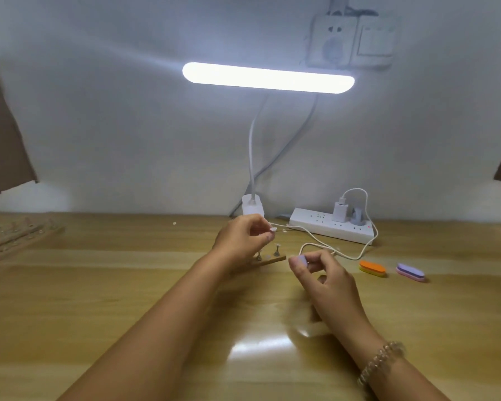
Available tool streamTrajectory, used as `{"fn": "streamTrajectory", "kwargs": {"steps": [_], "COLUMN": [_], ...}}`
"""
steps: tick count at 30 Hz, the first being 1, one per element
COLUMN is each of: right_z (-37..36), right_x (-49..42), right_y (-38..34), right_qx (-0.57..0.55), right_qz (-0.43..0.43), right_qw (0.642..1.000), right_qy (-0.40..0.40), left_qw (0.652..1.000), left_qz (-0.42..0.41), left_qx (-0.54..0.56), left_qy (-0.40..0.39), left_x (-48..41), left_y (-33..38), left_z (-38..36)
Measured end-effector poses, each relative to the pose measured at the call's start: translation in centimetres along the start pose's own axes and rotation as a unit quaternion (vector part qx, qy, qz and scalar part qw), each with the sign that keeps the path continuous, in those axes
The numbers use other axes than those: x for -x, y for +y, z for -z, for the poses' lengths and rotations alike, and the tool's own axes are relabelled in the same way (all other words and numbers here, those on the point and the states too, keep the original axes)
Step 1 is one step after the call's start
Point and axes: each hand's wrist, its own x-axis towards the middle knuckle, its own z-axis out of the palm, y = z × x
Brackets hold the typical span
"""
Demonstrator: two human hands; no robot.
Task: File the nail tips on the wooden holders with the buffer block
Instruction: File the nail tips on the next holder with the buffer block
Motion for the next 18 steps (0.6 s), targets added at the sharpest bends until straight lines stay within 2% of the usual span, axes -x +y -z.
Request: {"fn": "streamTrajectory", "kwargs": {"steps": [3, 9, 18], "right_z": [0.0, -0.6, -0.6], "right_x": [-0.4, -1.0, -0.8], "right_y": [0.3, 0.6, 0.4], "right_qx": [-0.002, -0.007, 0.012], "right_qz": [-0.006, -0.014, -0.013], "right_qw": [1.000, 1.000, 0.999], "right_qy": [0.001, -0.011, -0.037], "left_qw": [0.999, 0.996, 0.992], "left_qz": [0.019, 0.006, -0.003], "left_qx": [-0.013, -0.080, -0.100], "left_qy": [-0.045, -0.039, -0.081], "left_x": [-0.3, -0.3, -0.8], "left_y": [-0.7, -0.7, -1.6], "left_z": [-0.7, -1.1, -1.9]}}
